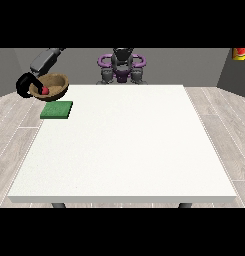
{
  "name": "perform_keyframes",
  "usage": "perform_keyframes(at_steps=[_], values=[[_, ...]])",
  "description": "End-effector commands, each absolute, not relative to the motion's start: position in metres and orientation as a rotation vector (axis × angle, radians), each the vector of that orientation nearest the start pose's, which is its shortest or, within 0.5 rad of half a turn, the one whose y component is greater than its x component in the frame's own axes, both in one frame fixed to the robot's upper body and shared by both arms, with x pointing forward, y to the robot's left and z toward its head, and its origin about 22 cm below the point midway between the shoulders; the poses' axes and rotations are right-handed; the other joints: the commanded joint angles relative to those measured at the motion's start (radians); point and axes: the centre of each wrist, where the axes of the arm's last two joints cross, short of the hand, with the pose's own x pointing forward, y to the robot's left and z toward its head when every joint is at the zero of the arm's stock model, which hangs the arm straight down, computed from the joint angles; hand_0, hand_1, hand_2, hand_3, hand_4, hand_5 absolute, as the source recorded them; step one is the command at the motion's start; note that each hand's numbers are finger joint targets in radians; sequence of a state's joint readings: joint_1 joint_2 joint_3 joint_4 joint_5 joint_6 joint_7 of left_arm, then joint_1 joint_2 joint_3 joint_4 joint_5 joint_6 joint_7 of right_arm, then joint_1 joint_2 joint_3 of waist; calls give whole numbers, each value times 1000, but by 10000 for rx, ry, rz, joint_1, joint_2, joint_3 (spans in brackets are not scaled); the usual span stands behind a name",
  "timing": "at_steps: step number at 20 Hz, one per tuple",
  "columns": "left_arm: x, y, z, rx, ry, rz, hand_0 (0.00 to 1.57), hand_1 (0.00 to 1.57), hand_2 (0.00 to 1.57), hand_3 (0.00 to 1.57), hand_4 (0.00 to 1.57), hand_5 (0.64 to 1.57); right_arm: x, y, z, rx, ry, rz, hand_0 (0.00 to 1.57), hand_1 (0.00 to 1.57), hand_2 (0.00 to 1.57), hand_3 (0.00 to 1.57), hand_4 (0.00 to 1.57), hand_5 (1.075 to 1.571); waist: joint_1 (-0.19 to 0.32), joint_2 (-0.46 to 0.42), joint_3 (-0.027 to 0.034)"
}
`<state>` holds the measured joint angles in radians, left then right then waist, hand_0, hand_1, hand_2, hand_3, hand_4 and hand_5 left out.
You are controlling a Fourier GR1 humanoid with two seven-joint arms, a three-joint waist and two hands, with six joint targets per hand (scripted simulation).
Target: Pick the cup and pour the ball into the bowl, then pick the bowl and place it on the pad
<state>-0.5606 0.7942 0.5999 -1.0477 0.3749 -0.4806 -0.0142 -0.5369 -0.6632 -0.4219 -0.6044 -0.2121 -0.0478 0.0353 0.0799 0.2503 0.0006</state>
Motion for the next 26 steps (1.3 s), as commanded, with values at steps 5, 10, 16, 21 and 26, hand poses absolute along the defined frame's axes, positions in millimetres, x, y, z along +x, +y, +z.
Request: perform_keyframes(at_steps=[5, 10, 16, 21, 26], values=[[283, 536, 210, 2564, -19455, -52, 0, 0, 0, 0, 1190, 1562, 333, -452, 48, -5420, -13097, -4197, 1451, 1451, 1393, 799, 0, 1536, -332, -23, -14], [290, 527, 213, 2230, -19679, -274, 0, 0, 0, 0, 1191, 1565, 353, -438, 58, -5098, -13393, -4770, 1434, 1434, 1376, 670, 0, 1534, 70, 262, -5], [290, 528, 223, 2498, -20385, -155, 0, 0, 0, 0, 1194, 1569, 354, -461, 91, -5542, -13720, -3299, 194, 194, 412, 787, 0, 1454, 50, 927, -8], [309, 486, 227, 2029, -19930, -685, 0, 0, 0, 0, 1190, 1569, 358, -446, 64, -5488, -12722, -2743, 0, 0, 0, 0, 0, 1400, 216, -42, 9], [301, 507, 184, 2265, -18212, -184, 0, 0, 0, 0, 1190, 1569, 358, -466, 112, -5505, -12226, -1561, 0, 0, 0, 0, 200, 1375, -431, -1491, -25]])
